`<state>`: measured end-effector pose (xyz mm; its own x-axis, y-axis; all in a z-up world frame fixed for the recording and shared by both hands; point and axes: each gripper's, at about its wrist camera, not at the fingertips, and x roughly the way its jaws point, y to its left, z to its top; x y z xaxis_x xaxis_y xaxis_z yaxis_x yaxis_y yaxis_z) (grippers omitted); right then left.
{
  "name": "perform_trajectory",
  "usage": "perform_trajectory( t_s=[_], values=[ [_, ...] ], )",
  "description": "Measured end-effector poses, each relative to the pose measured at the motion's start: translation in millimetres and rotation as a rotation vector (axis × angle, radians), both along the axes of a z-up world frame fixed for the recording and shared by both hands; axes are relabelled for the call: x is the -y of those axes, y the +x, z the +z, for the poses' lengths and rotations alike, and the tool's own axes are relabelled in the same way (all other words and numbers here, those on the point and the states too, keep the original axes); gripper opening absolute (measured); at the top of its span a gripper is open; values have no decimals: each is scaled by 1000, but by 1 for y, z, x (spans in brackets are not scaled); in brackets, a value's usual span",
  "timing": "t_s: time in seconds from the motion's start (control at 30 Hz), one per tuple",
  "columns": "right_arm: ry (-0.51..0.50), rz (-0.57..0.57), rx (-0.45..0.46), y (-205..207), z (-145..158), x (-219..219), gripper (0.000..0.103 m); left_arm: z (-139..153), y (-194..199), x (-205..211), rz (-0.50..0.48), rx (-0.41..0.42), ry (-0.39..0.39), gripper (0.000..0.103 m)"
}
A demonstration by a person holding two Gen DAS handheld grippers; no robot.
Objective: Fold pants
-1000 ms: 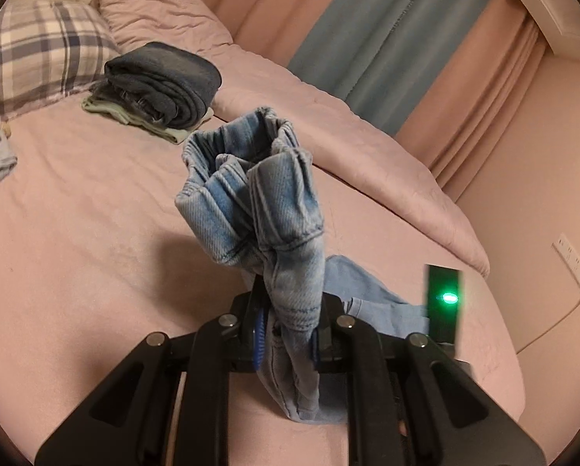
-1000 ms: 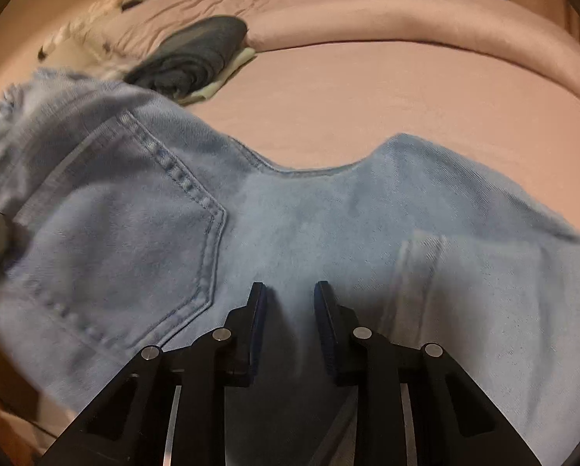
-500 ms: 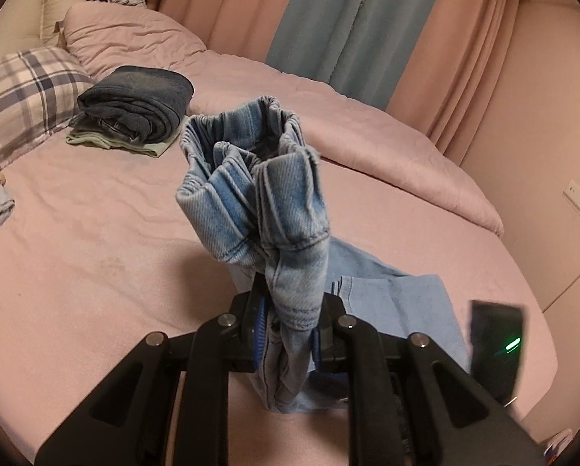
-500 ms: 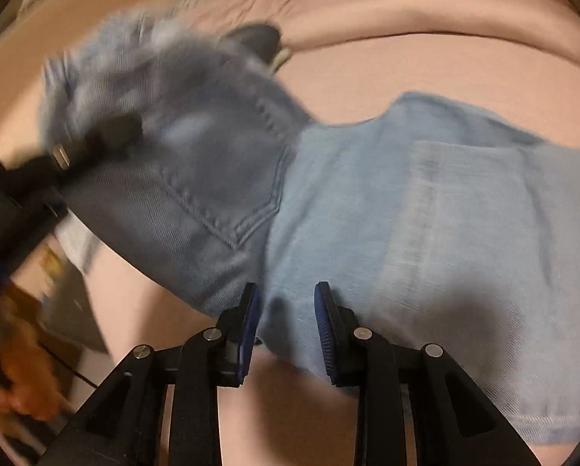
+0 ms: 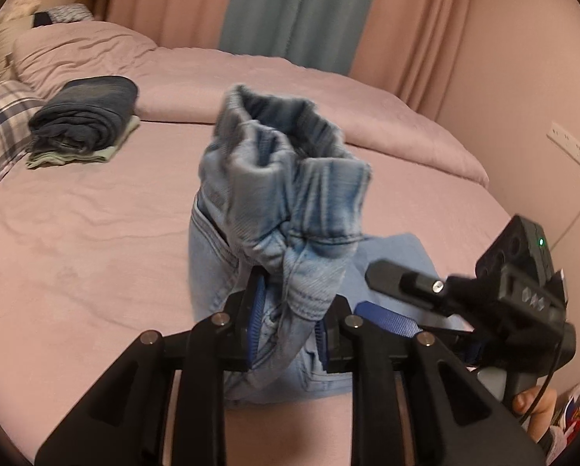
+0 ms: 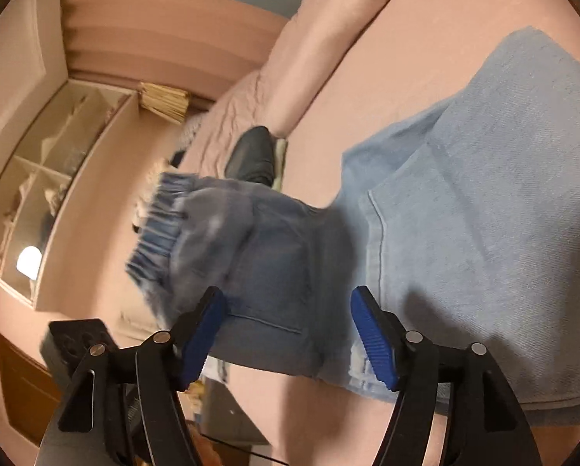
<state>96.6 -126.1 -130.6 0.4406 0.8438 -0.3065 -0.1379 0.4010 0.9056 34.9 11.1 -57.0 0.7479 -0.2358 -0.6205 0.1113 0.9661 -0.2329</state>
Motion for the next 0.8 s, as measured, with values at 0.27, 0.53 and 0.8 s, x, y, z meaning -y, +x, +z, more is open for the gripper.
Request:
perform_trajectory(
  t_s=[0.27, 0.53, 0.8],
  values=[
    [262, 44, -35, -5, -2, 14, 85, -24, 16, 18, -65, -77, 9, 30],
    [81, 1, -93, -3, -3, 6, 88, -39, 8, 14, -171, -137, -73, 80],
    [-61, -40, -112, 2, 5, -5, 83, -50, -10, -31, -34, -191, -140, 88]
  ],
)
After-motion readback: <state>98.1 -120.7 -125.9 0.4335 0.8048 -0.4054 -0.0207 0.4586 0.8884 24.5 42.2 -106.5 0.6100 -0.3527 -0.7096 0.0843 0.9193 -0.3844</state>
